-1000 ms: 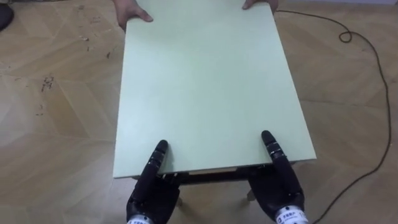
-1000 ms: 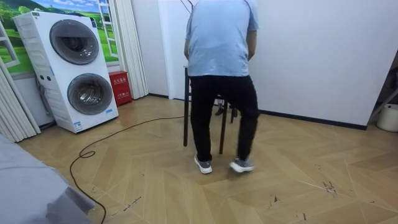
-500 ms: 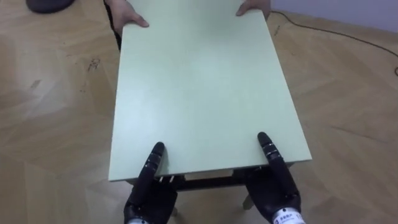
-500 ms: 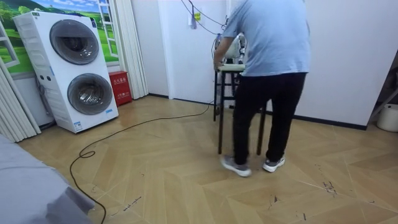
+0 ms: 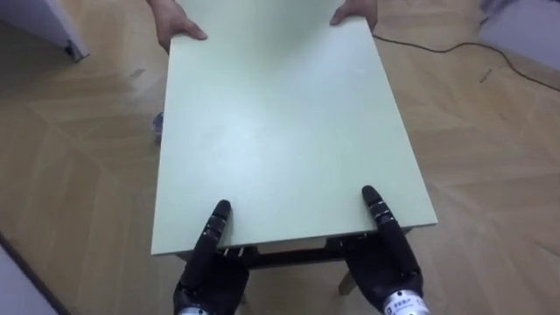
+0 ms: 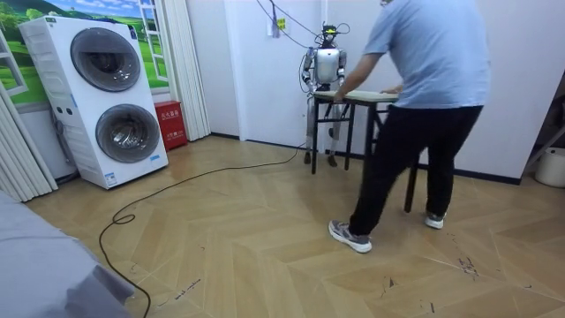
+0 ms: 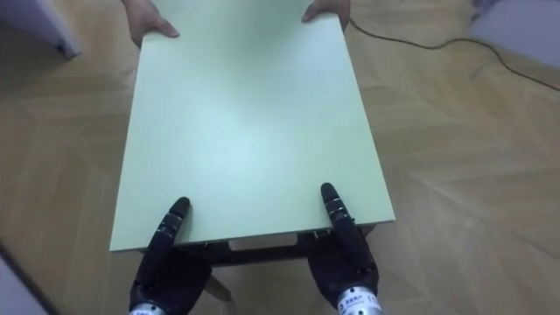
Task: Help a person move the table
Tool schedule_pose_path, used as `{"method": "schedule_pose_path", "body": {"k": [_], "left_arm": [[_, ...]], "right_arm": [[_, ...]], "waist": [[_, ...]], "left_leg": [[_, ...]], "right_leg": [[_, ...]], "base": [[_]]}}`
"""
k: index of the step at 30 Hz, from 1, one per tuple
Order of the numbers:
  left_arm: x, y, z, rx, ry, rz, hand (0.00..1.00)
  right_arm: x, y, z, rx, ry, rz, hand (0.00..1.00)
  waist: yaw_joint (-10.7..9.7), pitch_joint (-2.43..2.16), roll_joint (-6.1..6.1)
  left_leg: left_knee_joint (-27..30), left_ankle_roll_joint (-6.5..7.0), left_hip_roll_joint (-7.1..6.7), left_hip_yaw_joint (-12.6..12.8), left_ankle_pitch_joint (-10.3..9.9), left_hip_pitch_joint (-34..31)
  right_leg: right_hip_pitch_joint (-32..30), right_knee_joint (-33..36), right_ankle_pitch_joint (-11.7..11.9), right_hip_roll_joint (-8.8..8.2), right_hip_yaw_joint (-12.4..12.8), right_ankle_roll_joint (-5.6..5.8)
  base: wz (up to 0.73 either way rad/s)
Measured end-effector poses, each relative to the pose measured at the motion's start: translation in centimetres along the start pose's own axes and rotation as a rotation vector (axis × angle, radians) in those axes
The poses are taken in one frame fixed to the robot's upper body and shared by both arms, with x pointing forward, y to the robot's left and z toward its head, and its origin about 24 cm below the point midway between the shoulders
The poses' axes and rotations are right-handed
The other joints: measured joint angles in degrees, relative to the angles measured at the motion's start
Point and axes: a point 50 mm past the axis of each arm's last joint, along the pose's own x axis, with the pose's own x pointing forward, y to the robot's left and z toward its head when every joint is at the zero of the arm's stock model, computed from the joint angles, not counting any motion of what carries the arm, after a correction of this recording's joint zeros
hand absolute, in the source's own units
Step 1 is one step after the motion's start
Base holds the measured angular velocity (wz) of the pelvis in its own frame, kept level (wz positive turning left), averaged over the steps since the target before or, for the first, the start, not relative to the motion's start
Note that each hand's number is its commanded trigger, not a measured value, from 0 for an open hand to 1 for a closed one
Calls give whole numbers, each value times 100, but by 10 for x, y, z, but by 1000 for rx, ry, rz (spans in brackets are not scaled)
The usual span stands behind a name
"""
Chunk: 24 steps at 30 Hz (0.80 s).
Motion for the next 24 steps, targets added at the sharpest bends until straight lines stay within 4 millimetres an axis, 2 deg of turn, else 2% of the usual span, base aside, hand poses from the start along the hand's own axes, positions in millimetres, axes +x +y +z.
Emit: {"method": "schedule_pose_path", "body": {"k": [1, 2, 3, 4, 5, 6, 8, 9, 11, 15, 18, 21, 24], "left_arm": [[0, -1, 0, 1, 1, 0, 100], [0, -2, 2, 3, -5, -7, 100], [0, -4, 3, -1, -10, -14, 100], [2, -6, 1, -19, -2, -18, 100], [2, -6, 0, -21, 0, -17, 100], [2, -7, 0, -21, -2, -20, 100], [1, -7, 2, -13, -11, -23, 100], [1, -7, 2, -13, -11, -23, 100], [1, -7, 2, -10, -12, -24, 100], [1, -7, 2, -7, -9, -15, 100], [1, -6, 2, -7, -7, -4, 100], [1, -6, 2, -7, -8, 0, 100], [1, -6, 4, -2, -10, -4, 100]], "right_arm": [[0, 0, 0, -3, -2, 1, 100], [1, 5, 1, -8, -2, 12, 100], [3, 8, 2, -15, -3, 21, 100], [3, 10, 6, -35, -12, 28, 100], [4, 11, 6, -37, -11, 30, 100], [4, 11, 6, -37, -12, 31, 100], [4, 11, 5, -37, -11, 32, 100], [4, 11, 5, -37, -10, 32, 100], [3, 10, 4, -29, -10, 27, 100], [2, 9, 2, -18, -11, 12, 100], [2, 8, 2, -17, -10, 2, 100], [2, 8, 1, -15, -8, -1, 100], [3, 9, 1, -12, -6, 2, 100]], "waist": [[8, 5, 31], [88, 2, 23], [96, 2, 19], [31, 9, 146], [65, 0, 193], [96, 0, 203], [104, 1, 198], [104, 1, 196], [81, 2, 194], [-43, 1, 98], [-49, 16, 36], [83, 13, -12], [215, 13, -26]], "left_leg": [[15, 15, 23, -104, 13, -14], [66, 15, -55, -161, 13, -110], [118, 15, -127, -183, 13, -200], [187, 31, -224, -184, 39, -295], [115, 41, -216, 24, 79, -297], [65, 50, -207, 103, 113, -297], [-68, 80, -183, 294, 227, -315], [-89, 91, -188, 311, 247, -321], [-96, 124, -291, 102, 308, -368], [-145, 174, -508, -348, 437, -378], [-172, 203, -651, -654, 516, -350], [-189, 211, -766, -880, 574, -352], [-167, 210, -858, -1113, 606, -368]], "right_leg": [[-90, 145, -149, 9, 142, -82], [-240, -193, -334, 88, 439, -169], [-359, -411, -295, 117, 491, -184], [-462, -333, -304, 85, 354, -111], [-470, -269, -346, 50, 270, -112], [-476, -253, -356, 37, 229, -113], [-443, -234, -362, -9, -24, -114], [-418, -232, -363, -19, -64, -113], [-310, -246, -367, -42, -239, -104], [-156, -277, -409, -87, -256, -35], [-43, -384, -410, -82, -48, -33], [59, -462, -409, -75, 19, -32], [121, -476, -405, -32, 218, -36]], "base": [[53], [47], [61], [68], [66], [49], [60], [65], [64], [72], [60], [46], [46]]}}
